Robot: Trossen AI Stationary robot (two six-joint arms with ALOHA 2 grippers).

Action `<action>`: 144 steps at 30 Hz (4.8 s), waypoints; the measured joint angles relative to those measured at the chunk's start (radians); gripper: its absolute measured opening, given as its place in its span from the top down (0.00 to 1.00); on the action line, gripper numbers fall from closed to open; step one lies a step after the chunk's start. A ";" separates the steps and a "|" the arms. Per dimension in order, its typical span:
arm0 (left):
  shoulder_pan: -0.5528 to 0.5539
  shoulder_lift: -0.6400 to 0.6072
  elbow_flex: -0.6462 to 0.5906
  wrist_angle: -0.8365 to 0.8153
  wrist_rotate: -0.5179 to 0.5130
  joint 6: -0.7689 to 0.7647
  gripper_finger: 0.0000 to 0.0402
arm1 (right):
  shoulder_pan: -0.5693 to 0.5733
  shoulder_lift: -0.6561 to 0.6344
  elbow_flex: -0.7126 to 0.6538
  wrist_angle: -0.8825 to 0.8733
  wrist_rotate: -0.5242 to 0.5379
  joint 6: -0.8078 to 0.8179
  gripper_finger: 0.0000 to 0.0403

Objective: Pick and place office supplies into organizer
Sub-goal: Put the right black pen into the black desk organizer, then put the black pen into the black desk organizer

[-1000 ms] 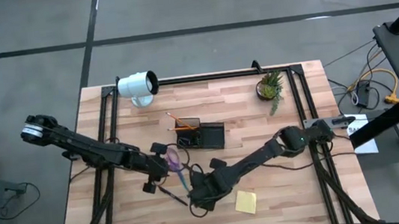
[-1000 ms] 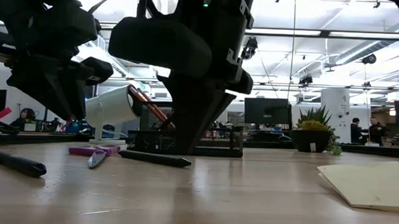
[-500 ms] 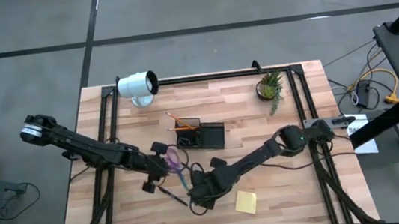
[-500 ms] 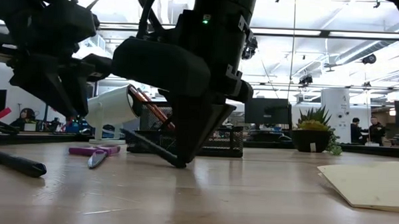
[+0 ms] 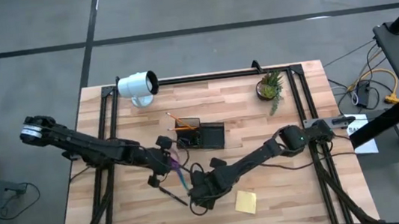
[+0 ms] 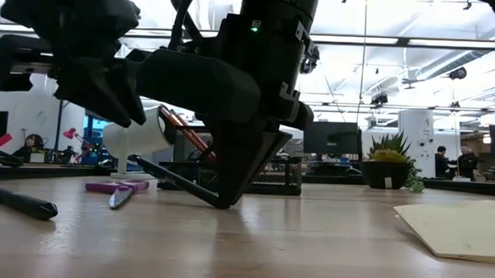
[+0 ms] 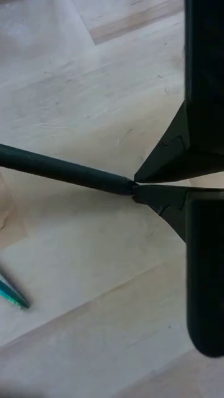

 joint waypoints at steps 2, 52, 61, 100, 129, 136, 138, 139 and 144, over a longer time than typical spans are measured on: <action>0.010 0.000 0.000 0.011 0.017 0.023 0.78 | 0.000 0.000 0.000 0.000 0.000 0.000 0.98; 0.079 0.246 0.094 -0.021 -0.013 0.144 0.97 | 0.015 0.001 0.059 -0.043 0.015 -0.004 0.98; 0.078 0.098 0.257 -0.367 -0.152 0.194 0.97 | 0.086 -0.003 0.215 -0.370 0.248 0.152 0.98; 0.249 0.353 0.699 -0.838 -0.550 0.681 0.97 | 0.131 -0.011 0.267 -0.582 0.478 0.293 0.98; 0.237 0.309 0.676 -0.890 -0.344 0.176 0.55 | 0.134 -0.012 0.267 -0.541 0.439 0.311 0.98; 0.177 0.126 0.632 -1.016 -0.141 -0.092 0.52 | 0.119 -0.013 0.254 -0.340 0.317 0.186 0.98; 0.140 0.057 0.588 -0.988 -0.060 -0.164 0.53 | 0.100 -0.007 0.245 -0.194 0.241 0.102 0.98; 0.112 0.023 0.557 -0.971 -0.050 -0.195 0.54 | 0.090 -0.003 0.237 -0.120 0.224 0.068 0.98; -0.044 -0.137 0.394 -0.837 -0.049 -0.366 0.58 | 0.029 0.028 0.229 0.076 0.178 -0.001 0.98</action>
